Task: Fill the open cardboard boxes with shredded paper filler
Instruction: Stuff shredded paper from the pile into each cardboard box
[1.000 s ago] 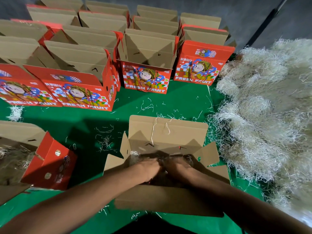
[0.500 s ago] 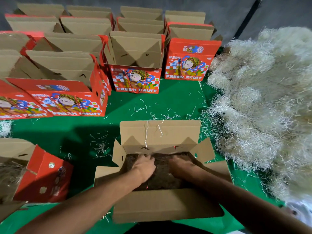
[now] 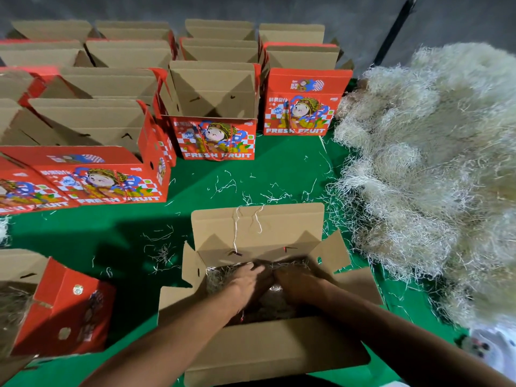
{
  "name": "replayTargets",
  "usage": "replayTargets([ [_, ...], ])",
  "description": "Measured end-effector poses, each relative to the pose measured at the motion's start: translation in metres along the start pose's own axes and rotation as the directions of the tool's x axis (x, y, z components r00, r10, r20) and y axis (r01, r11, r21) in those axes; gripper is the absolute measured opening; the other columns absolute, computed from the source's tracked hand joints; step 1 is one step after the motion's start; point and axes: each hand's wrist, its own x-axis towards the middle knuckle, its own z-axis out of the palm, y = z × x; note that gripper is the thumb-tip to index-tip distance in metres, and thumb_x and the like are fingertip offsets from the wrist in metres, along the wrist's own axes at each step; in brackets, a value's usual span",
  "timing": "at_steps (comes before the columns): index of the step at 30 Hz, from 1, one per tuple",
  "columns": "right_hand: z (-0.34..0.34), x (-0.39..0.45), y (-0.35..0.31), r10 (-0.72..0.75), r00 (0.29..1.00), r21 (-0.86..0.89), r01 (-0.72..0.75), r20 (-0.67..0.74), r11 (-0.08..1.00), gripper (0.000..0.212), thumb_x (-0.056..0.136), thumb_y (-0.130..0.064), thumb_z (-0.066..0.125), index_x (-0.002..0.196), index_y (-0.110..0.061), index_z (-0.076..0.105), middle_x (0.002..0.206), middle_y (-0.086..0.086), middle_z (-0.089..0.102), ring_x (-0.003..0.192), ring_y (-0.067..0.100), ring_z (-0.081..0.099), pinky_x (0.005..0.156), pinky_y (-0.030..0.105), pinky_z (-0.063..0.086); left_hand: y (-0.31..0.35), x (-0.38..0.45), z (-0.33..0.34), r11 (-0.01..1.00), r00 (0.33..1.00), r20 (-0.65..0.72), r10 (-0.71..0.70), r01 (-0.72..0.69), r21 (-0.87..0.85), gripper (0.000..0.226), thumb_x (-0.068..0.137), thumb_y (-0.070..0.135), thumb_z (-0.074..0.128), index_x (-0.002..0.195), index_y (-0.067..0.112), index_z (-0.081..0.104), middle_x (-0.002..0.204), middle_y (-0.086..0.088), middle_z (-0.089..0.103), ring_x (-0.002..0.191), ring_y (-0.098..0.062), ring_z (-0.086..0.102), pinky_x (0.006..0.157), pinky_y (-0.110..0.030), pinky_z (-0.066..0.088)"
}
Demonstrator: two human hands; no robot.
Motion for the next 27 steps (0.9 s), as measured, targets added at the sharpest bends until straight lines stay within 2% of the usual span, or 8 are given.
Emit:
replayTargets([
  [3, 0.001, 0.0, -0.001, 0.049, 0.999, -0.081, -0.05, -0.02, 0.995, 0.049, 0.091, -0.019, 0.062, 0.138, -0.013, 0.049, 0.139, 0.008, 0.057, 0.127, 0.025, 0.054, 0.105, 0.038, 0.044, 0.004, 0.006, 0.006, 0.995, 0.999, 0.046, 0.016, -0.012, -0.095, 0.056, 0.104, 0.041, 0.042, 0.153, 0.016, 0.032, 0.167, -0.002, 0.002, 0.152, -0.022, -0.011, 0.123, -0.035, 0.0],
  [6, -0.001, 0.002, 0.002, 0.076, 0.997, -0.174, -0.069, 0.029, 0.982, 0.041, 0.094, -0.022, 0.059, 0.134, -0.014, 0.055, 0.137, 0.008, 0.059, 0.125, 0.026, 0.057, 0.104, 0.039, 0.045, -0.008, -0.016, -0.015, 0.98, 0.981, 0.098, -0.167, 0.176, -0.089, 0.04, 0.106, 0.052, 0.012, 0.132, 0.059, 0.042, 0.154, 0.041, 0.009, 0.151, -0.024, -0.014, 0.116, -0.014, -0.01],
  [8, -0.005, 0.002, 0.003, 0.08, 0.993, -0.116, -0.069, 0.09, 0.991, 0.04, 0.094, -0.021, 0.058, 0.133, -0.011, 0.057, 0.134, 0.012, 0.061, 0.123, 0.029, 0.058, 0.103, 0.039, 0.046, 0.0, 0.006, -0.004, 0.972, 0.997, -0.044, 0.068, -0.076, -0.221, 0.045, 0.109, 0.036, 0.026, 0.154, 0.033, 0.021, 0.165, 0.016, 0.0, 0.152, -0.021, -0.009, 0.121, -0.024, -0.001],
  [11, -0.007, 0.003, 0.002, 0.074, 0.992, 0.028, -0.077, 0.101, 0.997, 0.037, 0.094, -0.018, 0.059, 0.131, -0.009, 0.06, 0.13, 0.013, 0.064, 0.119, 0.031, 0.061, 0.101, 0.039, 0.048, 0.005, 0.002, -0.015, 0.924, 1.0, 0.016, -0.027, 0.031, -0.382, 0.057, 0.105, 0.024, 0.042, 0.156, 0.009, 0.02, 0.166, -0.008, 0.007, 0.152, -0.023, 0.005, 0.122, -0.034, 0.008],
  [16, -0.004, 0.005, -0.002, 0.121, 0.992, 0.185, -0.125, 0.032, 0.975, 0.036, 0.098, -0.016, 0.055, 0.132, -0.005, 0.057, 0.131, 0.014, 0.062, 0.122, 0.03, 0.059, 0.105, 0.04, 0.047, 0.014, -0.009, 0.001, 0.549, 0.982, -0.029, -0.185, 0.079, -0.832, 0.063, 0.101, -0.002, 0.031, 0.158, 0.018, 0.016, 0.166, -0.003, 0.007, 0.153, -0.021, 0.008, 0.119, -0.028, -0.001],
  [18, -0.006, 0.006, -0.002, 0.14, 0.99, 0.284, -0.14, 0.021, 0.949, 0.038, 0.098, -0.019, 0.057, 0.133, -0.004, 0.055, 0.131, 0.015, 0.061, 0.12, 0.03, 0.06, 0.105, 0.04, 0.047, 0.018, -0.009, -0.009, 0.409, 0.966, -0.023, -0.257, 0.087, -0.909, 0.049, 0.106, 0.016, 0.035, 0.155, 0.023, 0.031, 0.164, -0.002, 0.019, 0.15, -0.025, 0.019, 0.121, -0.036, 0.012],
  [22, -0.008, 0.004, -0.004, 0.159, 0.987, 0.391, -0.151, 0.012, 0.908, 0.042, 0.095, -0.026, 0.059, 0.132, -0.008, 0.054, 0.132, 0.012, 0.059, 0.122, 0.029, 0.057, 0.105, 0.036, 0.046, 0.016, -0.002, -0.019, 0.374, 0.955, 0.009, -0.296, 0.125, -0.919, 0.039, 0.107, 0.018, 0.029, 0.135, 0.007, 0.053, 0.145, -0.016, 0.049, 0.131, -0.028, 0.047, 0.11, -0.033, 0.034],
  [27, -0.013, 0.004, -0.013, 0.242, 0.97, 0.562, -0.197, -0.005, 0.803, 0.049, 0.082, -0.046, 0.052, 0.121, -0.02, 0.066, 0.127, 0.004, 0.066, 0.119, 0.027, 0.06, 0.104, 0.037, 0.047, 0.01, -0.006, -0.025, 0.295, 0.94, 0.069, -0.334, 0.174, -0.94, 0.038, 0.095, 0.003, 0.042, 0.128, 0.009, 0.058, 0.134, -0.011, 0.057, 0.125, -0.029, 0.053, 0.108, -0.037, 0.041],
])
